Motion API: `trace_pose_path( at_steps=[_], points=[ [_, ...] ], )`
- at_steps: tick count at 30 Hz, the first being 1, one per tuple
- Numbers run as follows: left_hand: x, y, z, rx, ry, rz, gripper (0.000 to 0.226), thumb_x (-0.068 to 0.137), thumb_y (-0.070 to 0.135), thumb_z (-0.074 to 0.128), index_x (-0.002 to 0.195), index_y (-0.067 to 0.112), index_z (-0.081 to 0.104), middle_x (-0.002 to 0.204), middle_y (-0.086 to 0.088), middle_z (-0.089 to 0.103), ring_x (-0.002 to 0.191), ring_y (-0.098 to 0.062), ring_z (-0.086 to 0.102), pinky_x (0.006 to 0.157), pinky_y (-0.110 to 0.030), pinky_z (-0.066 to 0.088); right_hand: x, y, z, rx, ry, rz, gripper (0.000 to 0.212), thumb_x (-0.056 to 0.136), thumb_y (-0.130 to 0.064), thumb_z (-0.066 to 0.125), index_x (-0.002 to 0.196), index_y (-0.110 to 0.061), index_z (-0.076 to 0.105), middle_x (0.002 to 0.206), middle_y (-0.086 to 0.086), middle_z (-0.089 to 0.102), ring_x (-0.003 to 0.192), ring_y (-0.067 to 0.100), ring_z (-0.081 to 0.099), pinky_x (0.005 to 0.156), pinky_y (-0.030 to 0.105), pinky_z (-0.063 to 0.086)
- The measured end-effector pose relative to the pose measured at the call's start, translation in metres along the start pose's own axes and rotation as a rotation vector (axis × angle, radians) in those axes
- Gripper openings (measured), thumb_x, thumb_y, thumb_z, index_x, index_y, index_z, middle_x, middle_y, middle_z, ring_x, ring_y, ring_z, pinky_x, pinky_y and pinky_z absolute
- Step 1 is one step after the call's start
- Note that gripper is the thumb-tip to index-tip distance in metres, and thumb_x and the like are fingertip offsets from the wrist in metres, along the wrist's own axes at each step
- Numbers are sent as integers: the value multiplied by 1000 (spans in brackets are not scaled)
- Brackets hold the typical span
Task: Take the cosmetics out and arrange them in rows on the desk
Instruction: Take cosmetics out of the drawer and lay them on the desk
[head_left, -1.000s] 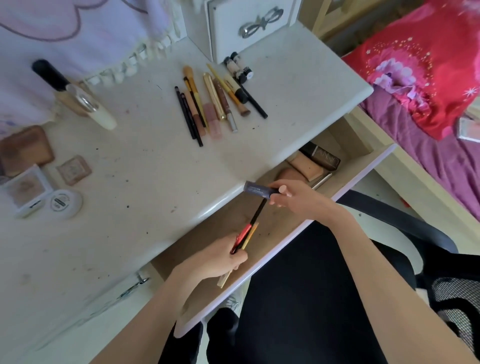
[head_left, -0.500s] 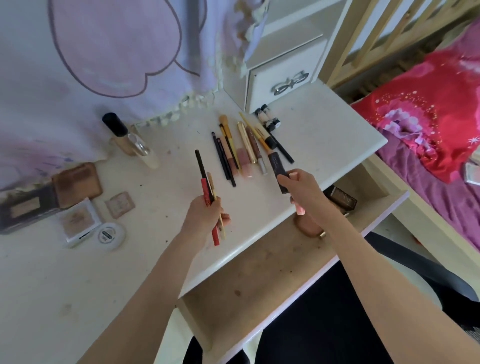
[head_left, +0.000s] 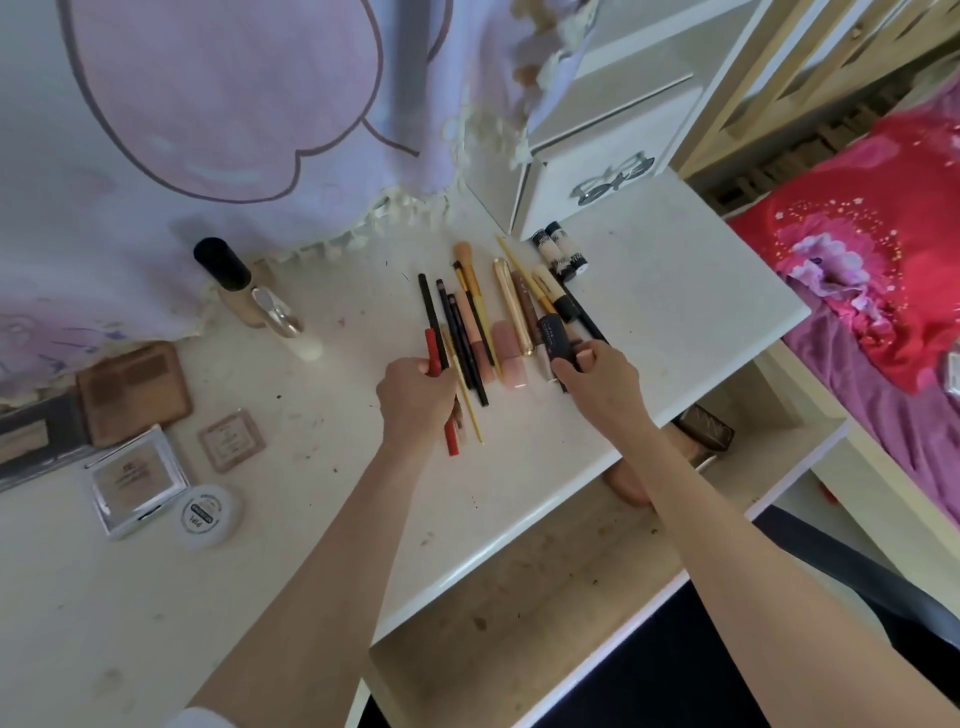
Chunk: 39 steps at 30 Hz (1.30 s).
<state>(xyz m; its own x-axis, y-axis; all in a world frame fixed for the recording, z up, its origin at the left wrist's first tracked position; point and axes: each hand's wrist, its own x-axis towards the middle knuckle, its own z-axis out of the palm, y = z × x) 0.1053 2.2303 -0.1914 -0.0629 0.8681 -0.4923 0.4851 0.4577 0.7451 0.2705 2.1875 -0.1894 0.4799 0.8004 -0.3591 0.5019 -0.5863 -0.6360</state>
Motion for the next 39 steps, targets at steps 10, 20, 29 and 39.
trace_pose_path(
  at_steps=[10, 20, 29, 39],
  points=[
    [8, -10, 0, 167, 58, 115, 27, 88, 9, 54, 114, 6, 60, 110, -7, 64, 101, -24, 60, 85, -21, 42, 6, 32, -3, 47, 139, 17, 14, 92, -8, 46, 90, 0, 58, 89, 15, 55, 63, 17, 43, 52, 16, 33],
    [-15, -35, 7, 591, 74, 389, 39, 96, 25, 45, 134, 16, 42, 133, -7, 43, 123, -23, 32, 102, -38, 29, -1, 37, 0, 100, 301, 3, 28, 94, -30, 54, 110, -8, 58, 101, 6, 64, 90, 19, 59, 74, 28, 48],
    [-18, -53, 8, 526, 89, 521, 38, 93, 16, 48, 131, 13, 47, 133, -6, 49, 126, -23, 35, 102, -39, 31, -10, 40, -2, 99, 247, -77, 26, 93, -16, 53, 116, -6, 62, 113, 10, 61, 97, 20, 58, 88, 29, 48],
    [-25, -63, -2, 652, -51, 612, 54, 96, 30, 43, 144, 12, 27, 149, -9, 31, 139, -24, 24, 113, -39, 23, -36, 57, -11, 73, 189, -122, 35, 95, -20, 51, 128, -7, 53, 129, 5, 56, 123, 19, 48, 101, 26, 36]
  ],
)
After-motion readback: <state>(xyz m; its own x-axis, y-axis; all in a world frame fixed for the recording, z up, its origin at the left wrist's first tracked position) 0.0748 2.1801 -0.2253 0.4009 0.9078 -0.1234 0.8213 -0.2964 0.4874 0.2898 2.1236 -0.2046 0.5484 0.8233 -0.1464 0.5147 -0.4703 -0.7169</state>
